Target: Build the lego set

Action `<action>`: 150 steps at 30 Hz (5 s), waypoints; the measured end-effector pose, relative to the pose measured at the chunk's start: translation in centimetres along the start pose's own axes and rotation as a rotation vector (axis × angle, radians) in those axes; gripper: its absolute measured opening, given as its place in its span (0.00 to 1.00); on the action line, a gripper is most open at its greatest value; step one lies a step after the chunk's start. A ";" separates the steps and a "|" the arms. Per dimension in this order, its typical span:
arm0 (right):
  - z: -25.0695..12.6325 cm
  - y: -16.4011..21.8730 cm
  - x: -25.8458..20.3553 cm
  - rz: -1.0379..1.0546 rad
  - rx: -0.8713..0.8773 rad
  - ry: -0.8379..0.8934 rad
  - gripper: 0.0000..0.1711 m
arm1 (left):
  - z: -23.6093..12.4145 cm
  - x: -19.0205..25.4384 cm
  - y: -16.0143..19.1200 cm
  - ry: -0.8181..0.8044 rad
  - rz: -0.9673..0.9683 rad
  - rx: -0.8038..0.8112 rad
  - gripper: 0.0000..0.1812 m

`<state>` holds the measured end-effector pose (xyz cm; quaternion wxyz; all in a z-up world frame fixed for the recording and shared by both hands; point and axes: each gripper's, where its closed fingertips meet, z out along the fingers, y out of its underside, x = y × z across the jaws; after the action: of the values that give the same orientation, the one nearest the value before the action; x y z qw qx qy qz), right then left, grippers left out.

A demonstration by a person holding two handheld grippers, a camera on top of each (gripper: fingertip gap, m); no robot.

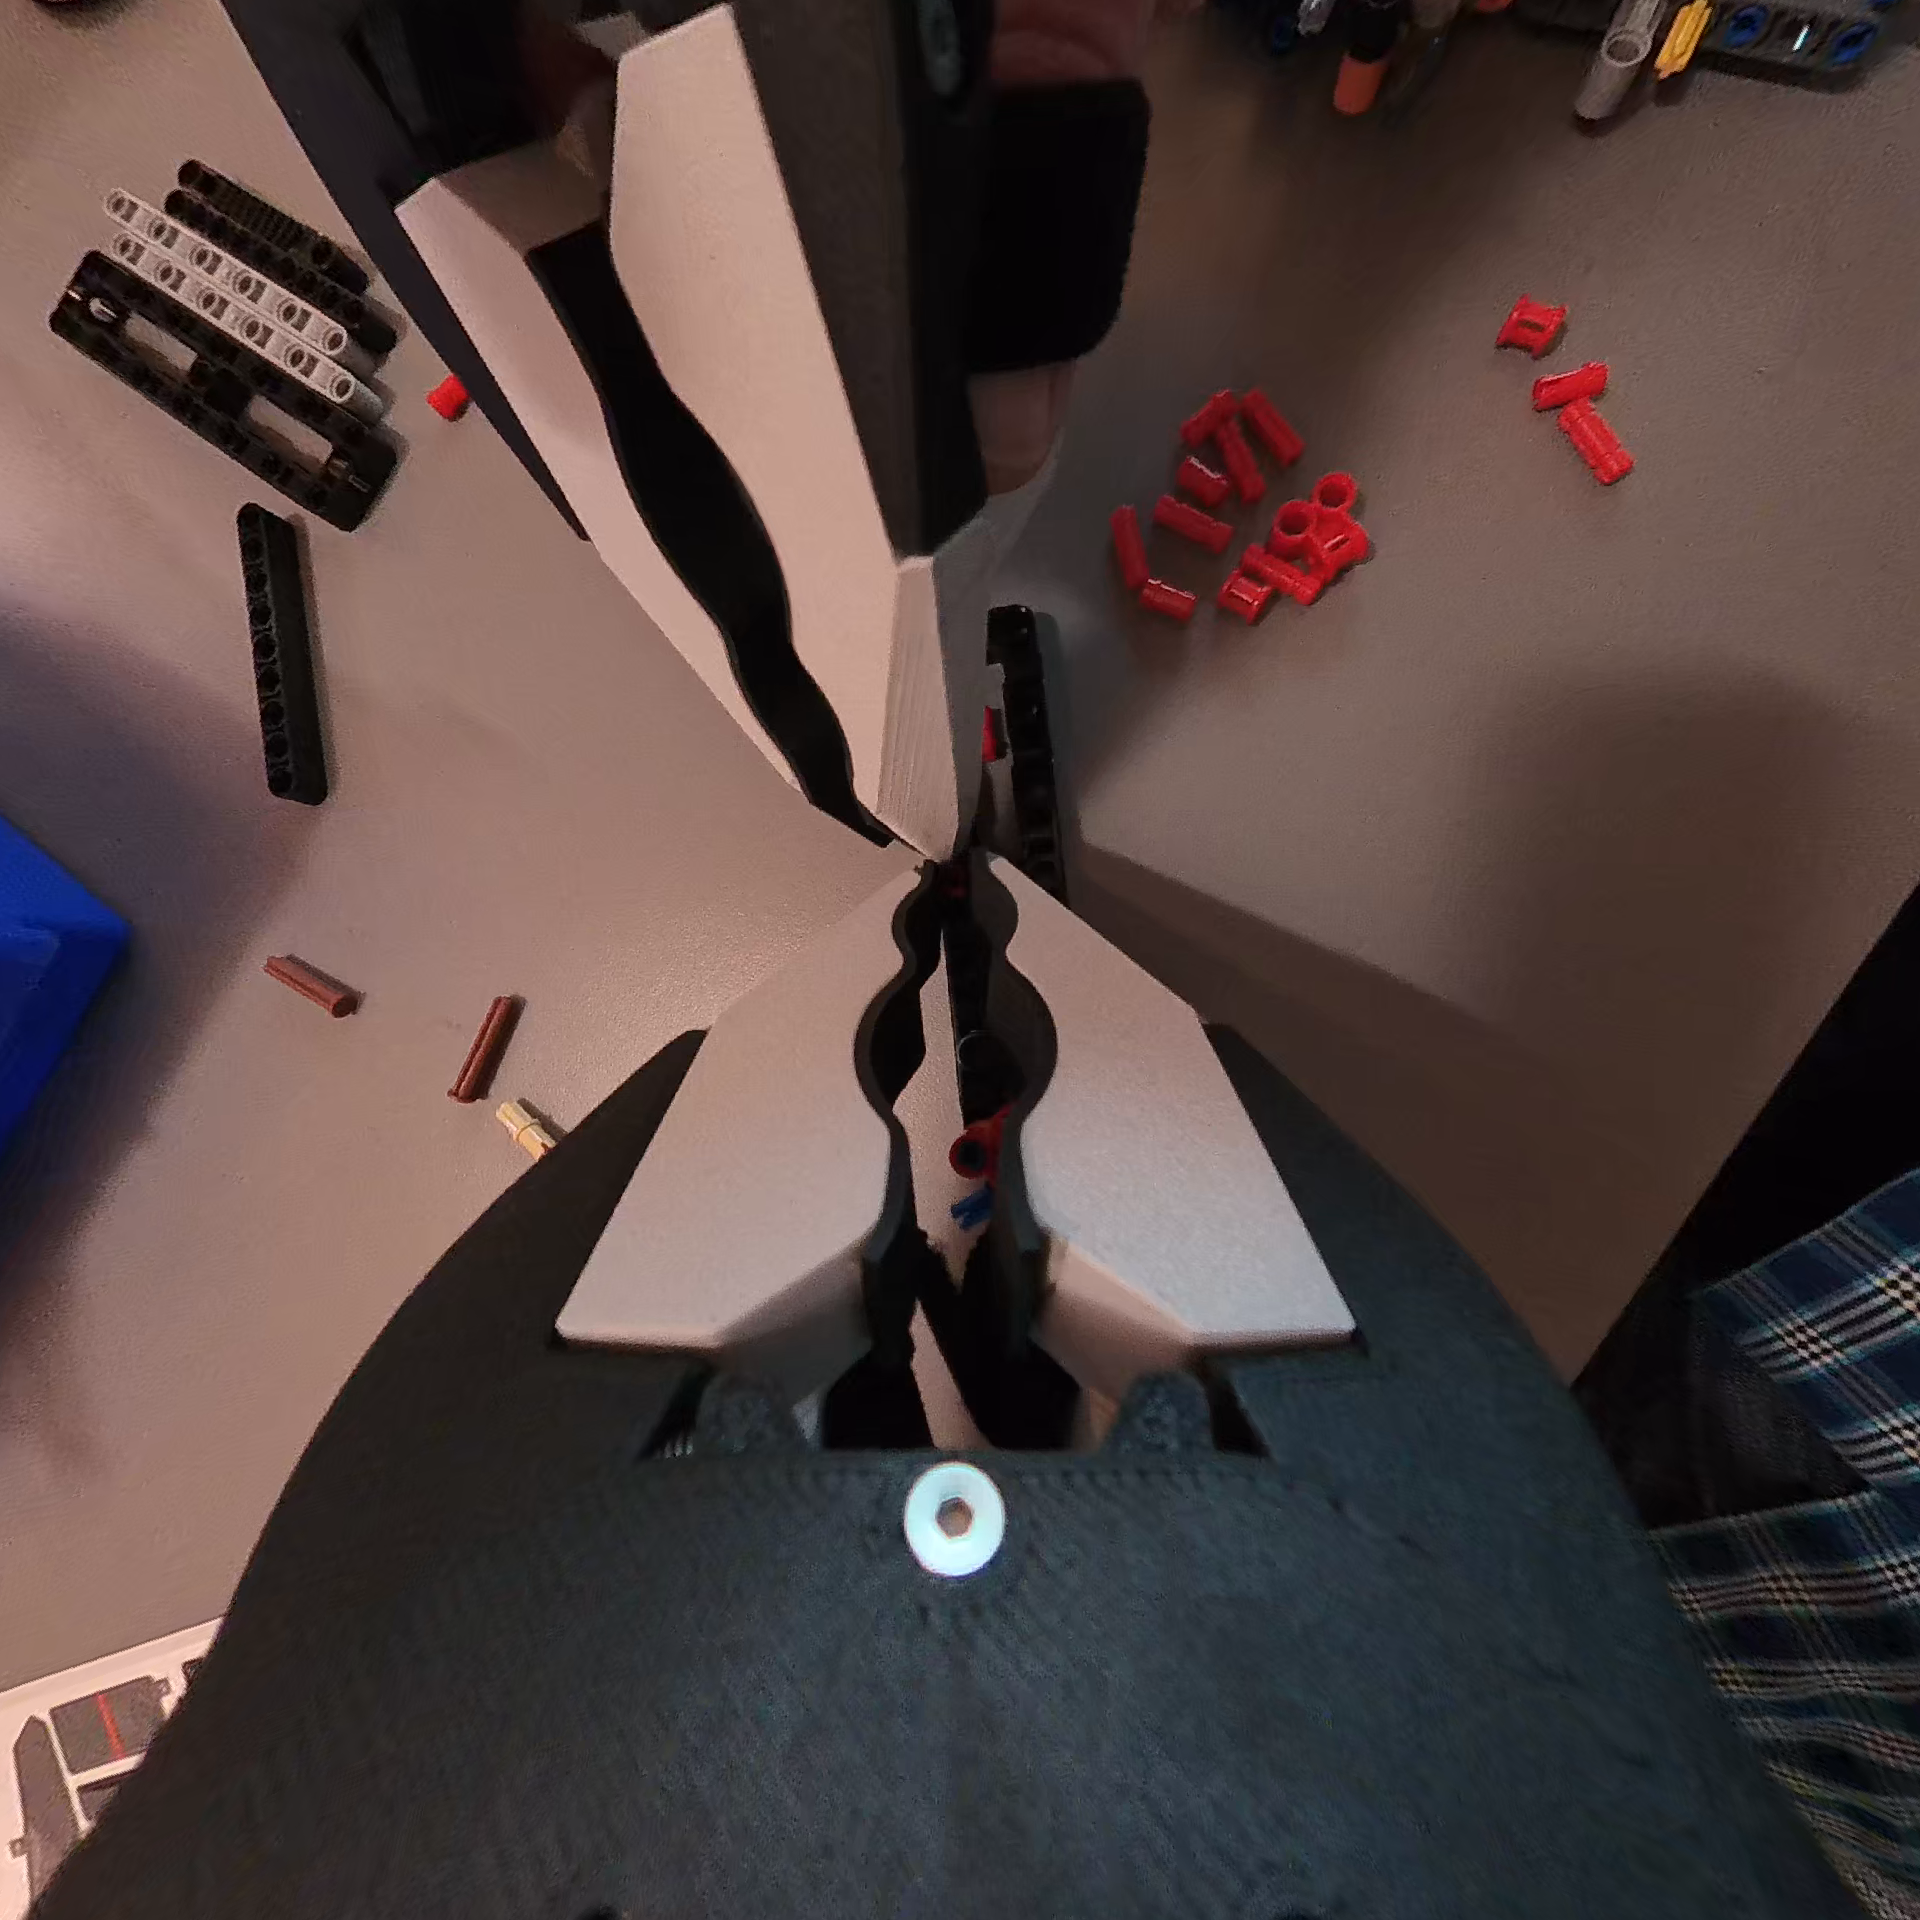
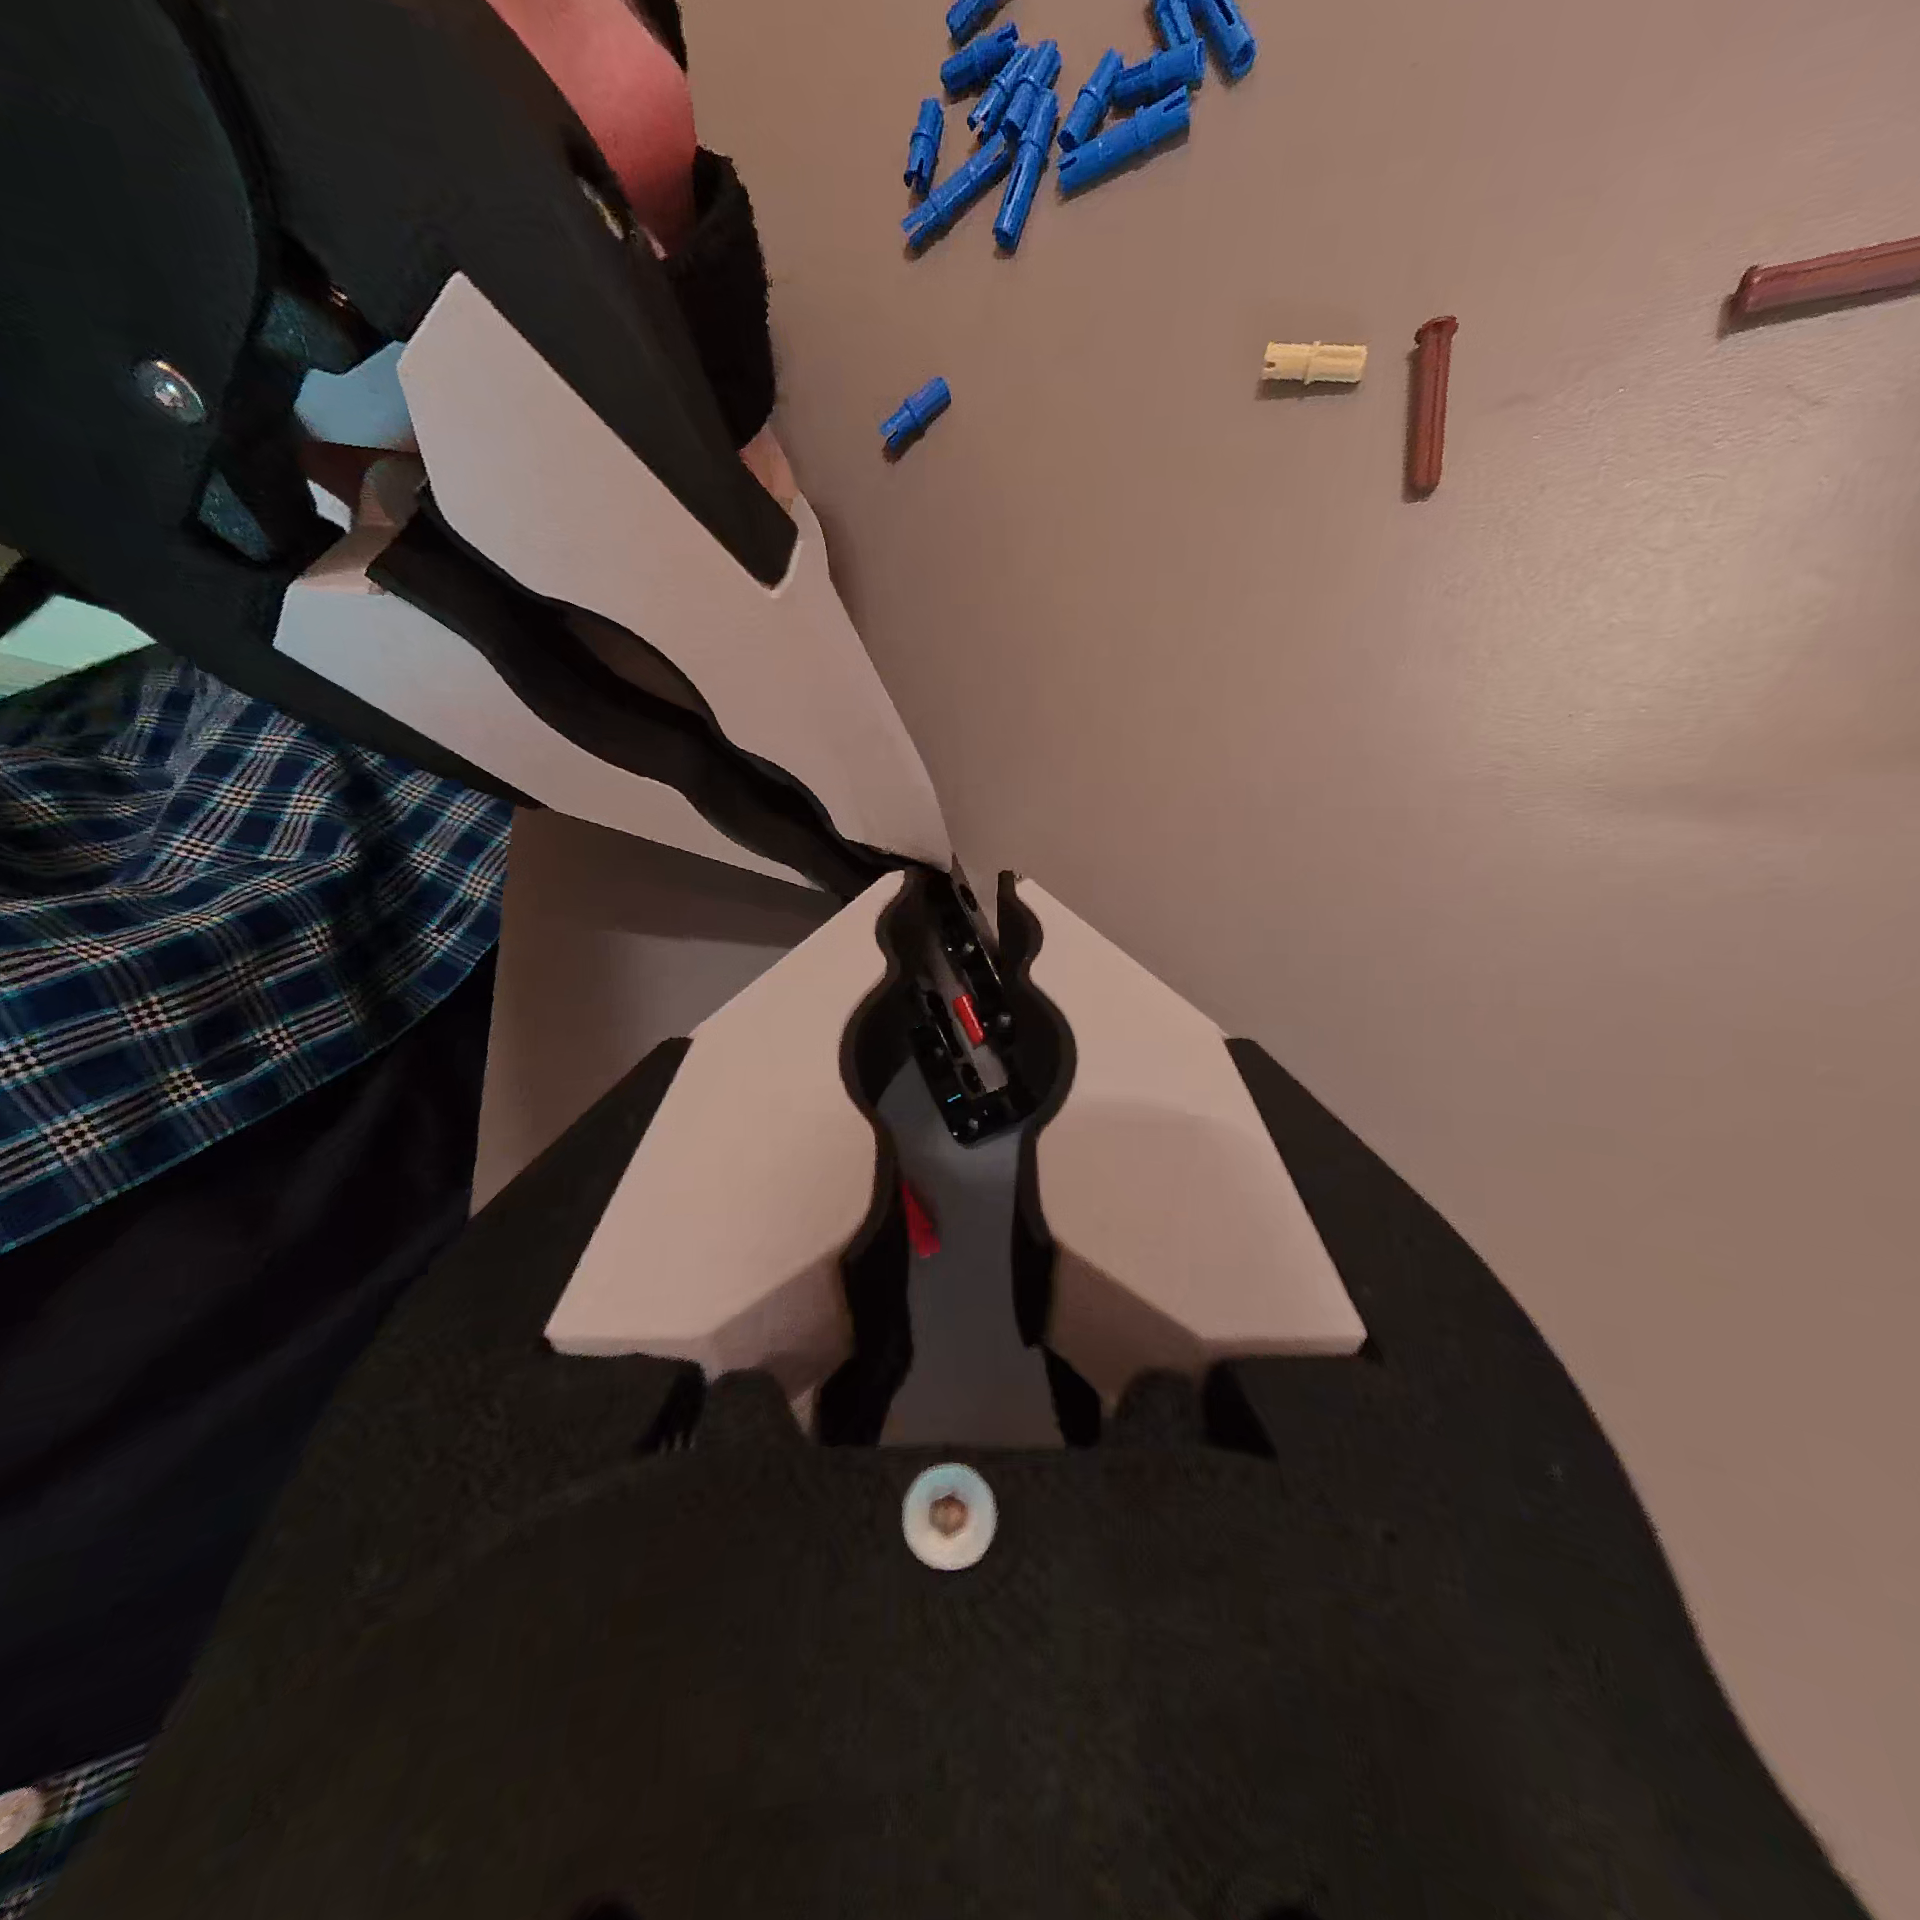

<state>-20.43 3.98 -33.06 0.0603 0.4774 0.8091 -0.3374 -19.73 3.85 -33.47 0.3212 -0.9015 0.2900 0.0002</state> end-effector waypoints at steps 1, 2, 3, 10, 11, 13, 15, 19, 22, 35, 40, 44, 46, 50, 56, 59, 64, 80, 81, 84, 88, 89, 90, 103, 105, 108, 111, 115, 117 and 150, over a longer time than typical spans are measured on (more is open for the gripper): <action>0.0 0.0 0.0 0.014 0.000 -0.008 0.06 | 0.0 0.0 0.0 0.001 -0.002 0.000 0.02; 0.0 0.0 -0.1 0.021 -0.001 -0.012 0.06 | 0.0 0.0 0.0 0.000 0.000 -0.001 0.02; 0.0 0.0 -0.1 0.025 -0.002 -0.016 0.06 | 0.0 0.0 0.0 -0.002 0.004 -0.001 0.02; 0.1 0.0 -0.3 0.075 -0.001 -0.044 0.04 | 0.0 0.0 0.0 -0.003 0.004 0.000 0.02; 0.1 0.0 -0.3 0.079 -0.003 -0.041 0.05 | 0.0 0.0 0.0 -0.004 0.007 -0.001 0.02; 0.1 0.1 -0.3 0.072 -0.016 -0.025 0.04 | 0.0 0.0 0.0 -0.002 0.005 -0.001 0.02; 0.1 0.1 -0.5 0.052 -0.039 -0.010 0.02 | 0.0 0.0 0.0 -0.005 0.008 -0.002 0.02; 0.1 0.2 -0.7 -0.012 -0.115 0.052 0.00 | 0.0 0.0 0.0 -0.008 0.004 -0.006 0.02; 0.1 0.2 -0.7 -0.037 -0.157 0.081 0.00 | 0.1 0.1 0.0 -0.012 0.001 -0.009 0.01; 0.2 0.3 -0.6 -0.072 -0.203 0.139 0.00 | 0.1 0.1 0.1 -0.023 0.011 -0.014 0.02; 0.4 0.4 -0.3 -0.095 -0.191 0.170 0.00 | -0.1 -0.1 0.1 0.024 -0.070 0.017 0.03; 0.4 0.4 -0.4 -0.083 -0.182 0.157 0.00 | -0.6 -0.1 0.4 0.031 -0.092 0.017 0.04; 0.4 0.4 -0.4 -0.075 -0.177 0.147 0.00 | -1.2 0.0 0.8 0.045 -0.115 0.018 0.04; 0.1 -0.1 -0.3 -0.049 -0.145 0.125 0.02 | -1.8 0.3 1.0 0.057 -0.143 0.022 0.01; 0.2 -0.4 -0.1 -0.041 -0.137 0.121 0.01 | -1.0 0.7 1.5 0.059 -0.142 0.006 0.00; 0.2 -0.4 0.2 -0.032 -0.140 0.124 0.00 | -1.0 0.7 1.5 0.069 -0.150 0.008 0.00; 0.2 -0.6 0.1 -0.042 -0.153 0.126 0.00 | -1.0 0.7 1.5 0.074 -0.149 0.006 0.00; 0.5 -0.2 0.0 -0.086 -0.232 0.139 0.00 | -0.9 0.8 1.5 0.074 -0.158 0.019 0.00; 0.5 -0.2 0.0 -0.099 -0.239 0.149 0.00 | -0.9 0.8 1.5 0.075 -0.160 0.019 0.00; 0.5 -0.2 0.1 -0.119 -0.255 0.163 0.00 | -0.9 0.8 1.5 0.081 -0.166 0.024 0.00; 0.2 -0.5 -0.2 -0.090 -0.248 0.154 0.07 | -0.9 0.7 1.4 0.079 -0.166 0.032 0.00; -0.3 -0.9 -0.4 -0.081 -0.219 0.147 0.07 | -1.0 0.7 1.4 0.088 -0.177 0.040 0.00; -0.8 -1.1 -0.4 -0.083 -0.198 0.160 0.08 | -1.2 0.7 1.3 0.093 -0.182 0.053 0.04; -8.4 1.9 -3.2 -0.068 0.074 0.238 0.08 | -5.0 -0.9 -1.5 0.074 -0.237 0.249 0.23; -9.7 2.4 -3.7 -0.064 0.142 0.251 0.08 | -6.1 -1.0 -2.7 0.085 -0.258 0.325 0.22; -11.7 2.7 -4.5 -0.047 0.254 0.261 0.08 | -8.4 -1.3 -5.0 0.095 -0.288 0.482 0.22; -12.8 2.1 -6.1 -0.023 0.373 0.236 0.12 | -10.8 -0.9 -7.7 0.123 -0.295 0.640 0.22; -12.6 -0.1 -9.1 -0.046 0.515 0.176 0.14 | -12.4 1.3 -11.7 0.193 -0.283 0.792 0.27; -12.2 -0.7 -9.9 -0.069 0.545 0.180 0.15 | -12.8 2.8 -13.7 0.267 -0.292 0.860 0.29; -12.9 3.8 -13.2 -0.030 0.655 0.332 0.17 | -14.6 10.9 -17.8 0.650 -0.287 1.121 0.00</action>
<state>-7.36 3.33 -19.46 -0.2328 0.5077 0.6639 -0.4973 -4.05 0.79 -13.63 0.6347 -0.5817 0.2054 -0.4654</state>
